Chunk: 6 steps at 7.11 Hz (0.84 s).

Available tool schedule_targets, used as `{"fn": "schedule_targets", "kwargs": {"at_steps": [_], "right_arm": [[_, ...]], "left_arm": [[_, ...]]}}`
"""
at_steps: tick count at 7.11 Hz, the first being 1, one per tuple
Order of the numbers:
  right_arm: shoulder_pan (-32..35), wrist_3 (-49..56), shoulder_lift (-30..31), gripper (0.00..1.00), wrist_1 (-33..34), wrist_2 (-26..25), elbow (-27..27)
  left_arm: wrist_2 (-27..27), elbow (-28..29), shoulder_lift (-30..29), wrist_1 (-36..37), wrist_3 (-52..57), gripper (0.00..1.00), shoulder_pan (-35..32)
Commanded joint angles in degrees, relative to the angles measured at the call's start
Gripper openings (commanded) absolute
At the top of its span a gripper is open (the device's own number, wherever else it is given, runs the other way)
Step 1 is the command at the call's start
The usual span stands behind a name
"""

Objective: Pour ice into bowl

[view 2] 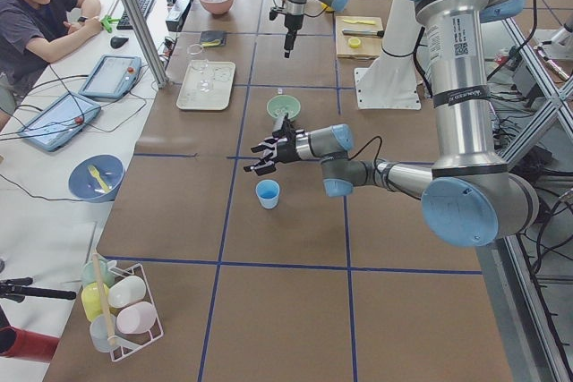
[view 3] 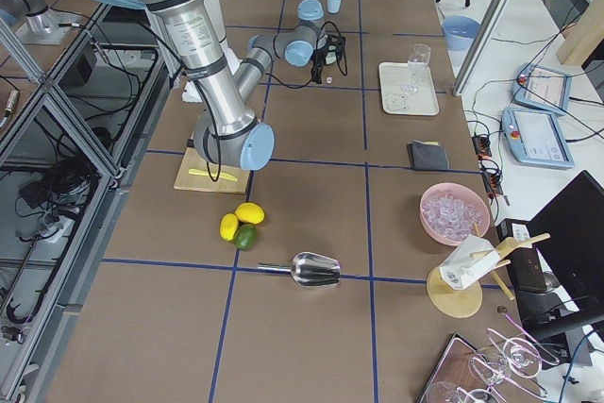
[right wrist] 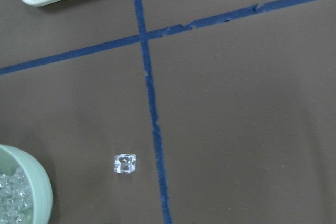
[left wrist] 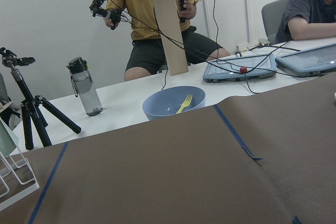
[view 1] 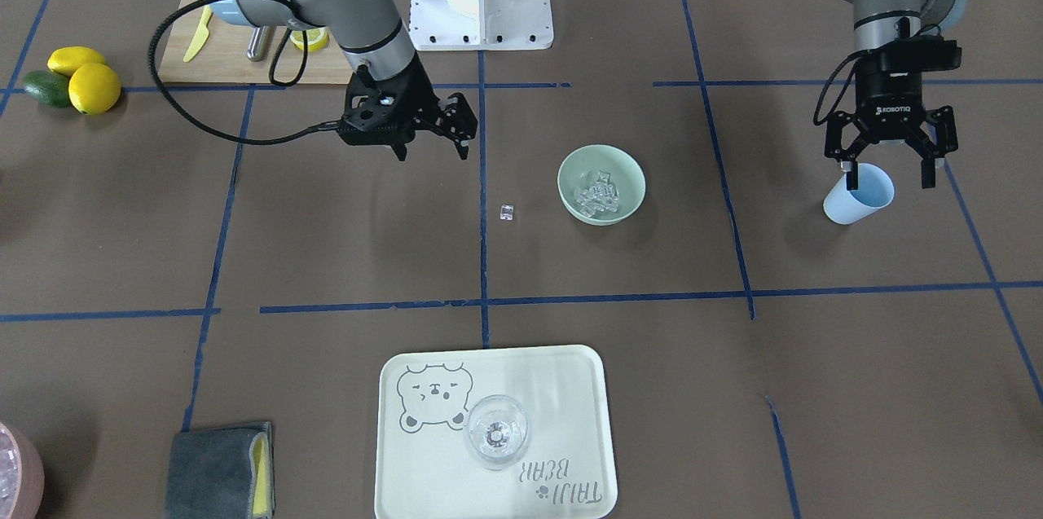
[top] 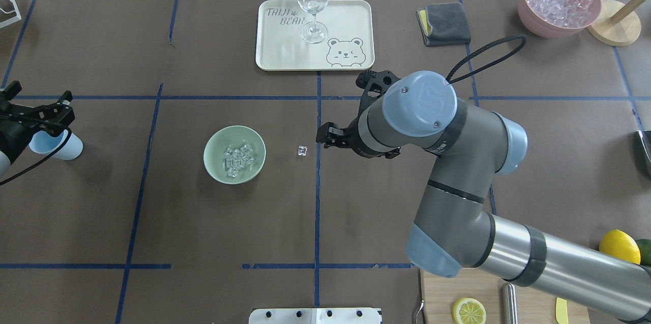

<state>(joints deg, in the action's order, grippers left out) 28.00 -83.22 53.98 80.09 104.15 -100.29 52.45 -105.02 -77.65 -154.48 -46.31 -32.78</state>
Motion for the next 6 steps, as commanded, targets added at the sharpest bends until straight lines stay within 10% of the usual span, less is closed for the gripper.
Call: {"fn": "schedule_targets", "kwargs": {"at_steps": [1, 6], "right_arm": [[-3.0, -2.5, -9.6, 1.00, -0.1, -3.2, 11.0], [-4.0, -2.2, -22.7, 1.00, -3.7, -6.8, 29.0]], "left_arm": [[10.2, -5.8, -1.4, 15.6, 0.1, 1.00, -5.1], [23.8, -5.1, -4.3, 25.5, 7.8, 1.00, -13.0]]}}
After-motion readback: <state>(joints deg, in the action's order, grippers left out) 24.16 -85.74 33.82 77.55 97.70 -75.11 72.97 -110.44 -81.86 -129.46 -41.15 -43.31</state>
